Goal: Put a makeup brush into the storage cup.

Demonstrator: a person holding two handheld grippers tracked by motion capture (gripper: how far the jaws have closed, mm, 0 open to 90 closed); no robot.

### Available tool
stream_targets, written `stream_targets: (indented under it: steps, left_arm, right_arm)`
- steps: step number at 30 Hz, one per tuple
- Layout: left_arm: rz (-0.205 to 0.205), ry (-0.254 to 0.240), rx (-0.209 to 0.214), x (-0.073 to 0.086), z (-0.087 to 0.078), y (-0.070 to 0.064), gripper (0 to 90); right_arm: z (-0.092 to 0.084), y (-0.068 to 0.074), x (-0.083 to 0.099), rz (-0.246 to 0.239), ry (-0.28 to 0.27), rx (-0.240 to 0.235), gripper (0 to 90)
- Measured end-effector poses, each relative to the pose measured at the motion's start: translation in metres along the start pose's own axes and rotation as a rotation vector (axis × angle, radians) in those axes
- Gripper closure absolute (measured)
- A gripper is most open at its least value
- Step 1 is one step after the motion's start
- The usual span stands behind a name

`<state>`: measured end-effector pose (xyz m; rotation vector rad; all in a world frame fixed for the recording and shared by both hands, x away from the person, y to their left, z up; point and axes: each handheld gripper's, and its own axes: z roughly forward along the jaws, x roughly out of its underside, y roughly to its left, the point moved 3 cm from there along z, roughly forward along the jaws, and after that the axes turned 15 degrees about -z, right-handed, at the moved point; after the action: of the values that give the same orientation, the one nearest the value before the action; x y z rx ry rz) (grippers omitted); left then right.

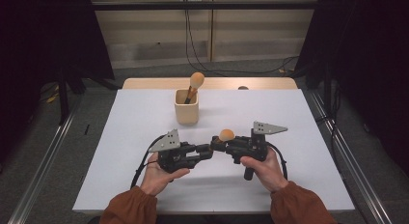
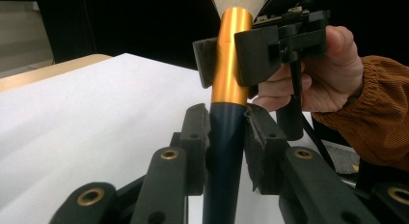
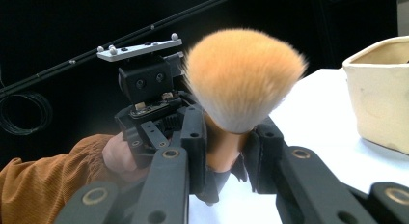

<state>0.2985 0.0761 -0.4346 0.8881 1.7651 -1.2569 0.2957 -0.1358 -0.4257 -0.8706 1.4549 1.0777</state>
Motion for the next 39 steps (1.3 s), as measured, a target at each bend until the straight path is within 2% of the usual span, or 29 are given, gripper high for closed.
stream_targets:
  steps: [8,12,16,22,23,24,27,29,33,36,39]
  left_arm:
    - [-0.02,0.015,-0.041,0.002,-0.003,0.003,57.2]
    - [-0.036,0.007,-0.076,0.001,-0.007,0.005,44.8]
    - [-0.048,0.02,-0.101,0.0,-0.015,0.007,34.5]
    - [-0.045,0.034,-0.188,-0.003,-0.03,0.012,17.5]
    - [-0.056,0.035,-0.202,-0.003,-0.032,0.014,14.0]
    - [-0.074,0.036,-0.203,-0.003,-0.033,0.015,10.6]
    - [-0.093,0.051,-0.217,-0.002,-0.036,0.017,6.3]
    - [-0.116,0.047,-0.197,-0.002,-0.036,0.018,4.9]
    - [-0.097,0.054,-0.181,-0.002,-0.035,0.016,2.4]
    - [-0.091,0.054,-0.18,-0.002,-0.035,0.016,2.4]
    - [-0.084,0.062,-0.185,-0.001,-0.034,0.016,2.3]
  right_arm:
    - [-0.005,-0.002,-0.003,-0.01,0.005,0.007,73.2]
    - [-0.01,-0.005,-0.006,-0.01,-0.005,0.02,73.3]
    - [-0.015,-0.008,-0.009,-0.015,-0.005,0.031,73.2]
    - [-0.025,-0.012,-0.016,-0.034,0.018,0.05,73.2]
    - [-0.025,-0.012,-0.017,-0.038,0.021,0.05,73.2]
    - [-0.026,-0.012,-0.018,-0.034,0.032,0.046,73.2]
    - [-0.027,-0.013,-0.021,-0.036,0.056,0.046,73.2]
    - [-0.027,-0.014,-0.022,-0.026,0.075,0.043,73.2]
    - [-0.028,-0.017,-0.026,-0.031,0.137,0.038,73.2]
    - [-0.028,-0.018,-0.032,-0.036,0.141,0.032,73.2]
    - [-0.028,-0.019,-0.038,-0.047,0.172,0.026,73.2]
